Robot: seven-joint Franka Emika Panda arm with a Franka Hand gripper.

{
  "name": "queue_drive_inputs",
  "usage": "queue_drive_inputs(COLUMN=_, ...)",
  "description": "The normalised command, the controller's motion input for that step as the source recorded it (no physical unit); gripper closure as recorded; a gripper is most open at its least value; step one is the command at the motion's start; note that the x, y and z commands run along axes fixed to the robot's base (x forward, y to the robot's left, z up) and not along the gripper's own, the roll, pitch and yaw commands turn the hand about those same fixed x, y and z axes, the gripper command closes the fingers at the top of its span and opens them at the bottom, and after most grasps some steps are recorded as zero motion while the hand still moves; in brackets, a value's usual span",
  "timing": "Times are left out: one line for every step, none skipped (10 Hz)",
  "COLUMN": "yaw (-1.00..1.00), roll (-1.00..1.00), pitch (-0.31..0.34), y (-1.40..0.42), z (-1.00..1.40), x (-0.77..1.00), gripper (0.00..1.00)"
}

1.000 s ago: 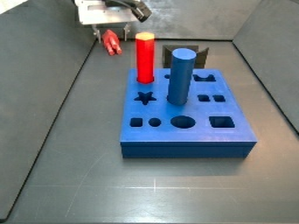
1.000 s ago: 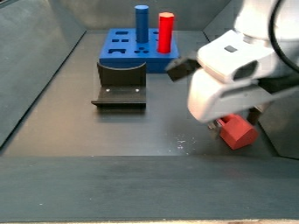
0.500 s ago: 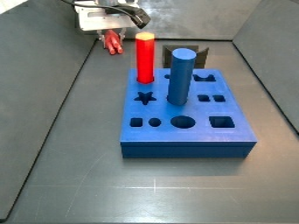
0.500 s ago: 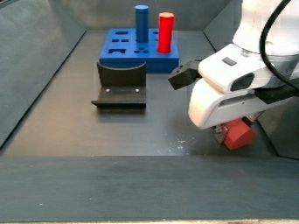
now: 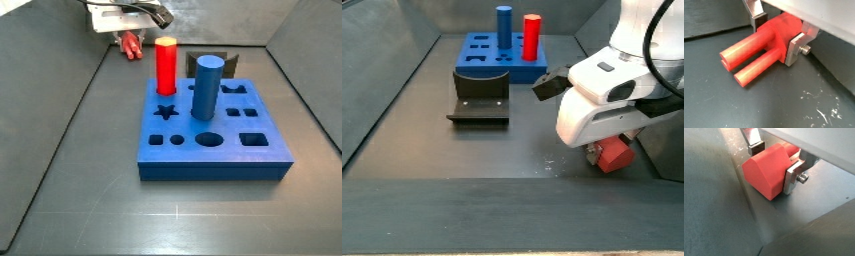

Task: Pick up the 3 prong object. Move up. Rotate the 3 prong object. Place the 3 prong object on the fixture. Regrasp the 3 prong object. Move to above the board. Insert the 3 prong object.
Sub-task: Pick up the 3 prong object, then move up.

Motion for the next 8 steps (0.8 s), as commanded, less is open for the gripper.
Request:
queue_drive_inputs(yaw=0.00, roll=0.00, pitch=0.000, y=0.00, z=0.00, x=0.00, gripper=1.00)
queue_drive_inputs(yaw=0.00, roll=0.00, pitch=0.000, y=0.00, z=0.00, x=0.00, gripper=1.00)
queue_drive_inputs(yaw=0.00, roll=0.00, pitch=0.000, y=0.00, z=0.00, x=0.00, gripper=1.00)
queue_drive_inputs(yaw=0.00, roll=0.00, pitch=0.000, y=0.00, z=0.00, x=0.00, gripper=1.00)
queue_drive_inputs(yaw=0.00, roll=0.00, pitch=0.000, y=0.00, z=0.00, x=0.00, gripper=1.00)
queue_drive_inputs(yaw=0.00, roll=0.00, pitch=0.000, y=0.00, z=0.83, x=0.00, gripper=1.00)
queue_drive_inputs(yaw=0.00, roll=-0.01, pitch=0.016, y=-0.02, z=0.83, x=-0.06, gripper=1.00)
queue_drive_inputs(yaw=-0.01, roll=0.00, pitch=0.036, y=-0.02, z=0.73, x=-0.09, gripper=1.00)
